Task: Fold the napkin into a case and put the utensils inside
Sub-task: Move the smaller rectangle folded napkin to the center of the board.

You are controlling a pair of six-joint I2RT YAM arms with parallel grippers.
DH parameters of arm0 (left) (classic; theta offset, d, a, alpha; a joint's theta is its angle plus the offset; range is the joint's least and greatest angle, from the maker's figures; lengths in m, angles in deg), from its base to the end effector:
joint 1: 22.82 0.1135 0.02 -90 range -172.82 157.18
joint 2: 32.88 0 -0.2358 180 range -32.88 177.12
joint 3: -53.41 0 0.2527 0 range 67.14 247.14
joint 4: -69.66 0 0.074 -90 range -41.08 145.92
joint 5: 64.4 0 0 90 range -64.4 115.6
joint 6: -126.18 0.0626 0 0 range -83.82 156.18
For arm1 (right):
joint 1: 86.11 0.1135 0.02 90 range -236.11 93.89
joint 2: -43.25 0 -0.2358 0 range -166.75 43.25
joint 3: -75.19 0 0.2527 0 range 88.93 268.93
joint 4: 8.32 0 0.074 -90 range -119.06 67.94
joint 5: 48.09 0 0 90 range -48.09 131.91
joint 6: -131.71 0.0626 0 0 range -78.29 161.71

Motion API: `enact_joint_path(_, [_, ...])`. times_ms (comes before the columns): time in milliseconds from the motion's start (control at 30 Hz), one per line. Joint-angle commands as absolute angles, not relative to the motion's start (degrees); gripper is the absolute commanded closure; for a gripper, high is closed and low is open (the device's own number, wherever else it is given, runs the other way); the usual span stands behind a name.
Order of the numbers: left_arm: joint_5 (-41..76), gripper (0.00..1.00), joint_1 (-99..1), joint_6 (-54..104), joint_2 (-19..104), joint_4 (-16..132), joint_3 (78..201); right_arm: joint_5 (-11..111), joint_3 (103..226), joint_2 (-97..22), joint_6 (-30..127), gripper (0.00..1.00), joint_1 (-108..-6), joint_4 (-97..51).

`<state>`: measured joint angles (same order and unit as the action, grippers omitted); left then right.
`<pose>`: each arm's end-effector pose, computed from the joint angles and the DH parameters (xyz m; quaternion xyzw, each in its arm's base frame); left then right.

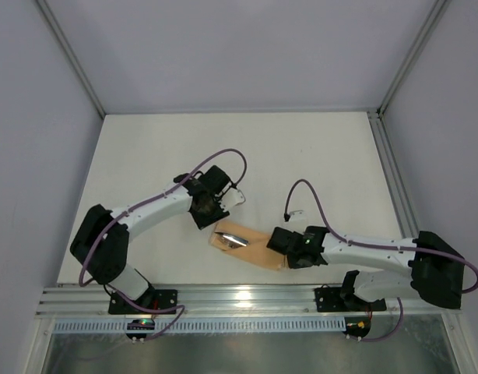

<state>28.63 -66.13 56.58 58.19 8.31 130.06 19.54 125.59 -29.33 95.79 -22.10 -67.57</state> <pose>0.2225 -0.2052 0.1540 0.5207 0.8443 0.0011 0.1266 0.1104 0.1721 0.1127 -0.0702 0.9758 -0.0366 0.2036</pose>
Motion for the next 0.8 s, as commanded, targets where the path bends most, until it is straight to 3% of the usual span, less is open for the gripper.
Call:
enact_joint_path(0, [27.54,0.57,-62.73,57.10,53.70,4.69,131.57,14.50,127.42,-22.69,96.20,0.73,-23.27,-74.78])
enact_joint_path(133, [26.13,0.56,-59.30,56.22,49.57,2.84,131.04,11.07,133.73,-16.26,89.72,0.66,-26.25,-77.88])
enact_joint_path(200, [25.08,0.55,-56.75,55.78,47.38,2.05,130.69,13.33,135.94,-14.50,78.05,0.62,-29.50,-73.68])
enact_joint_path(300, [22.70,0.51,-51.66,55.69,42.54,0.82,130.42,30.79,138.76,-15.71,61.99,0.51,-35.72,-55.43])
enact_joint_path(600, [20.24,0.36,-36.36,56.83,31.03,-0.24,124.10,55.33,151.05,-45.67,49.44,0.45,-38.56,-35.70])
enact_joint_path(767, [15.94,0.32,-28.37,57.45,27.77,0.64,119.80,59.39,160.11,-58.16,46.19,0.48,-39.35,-35.33])
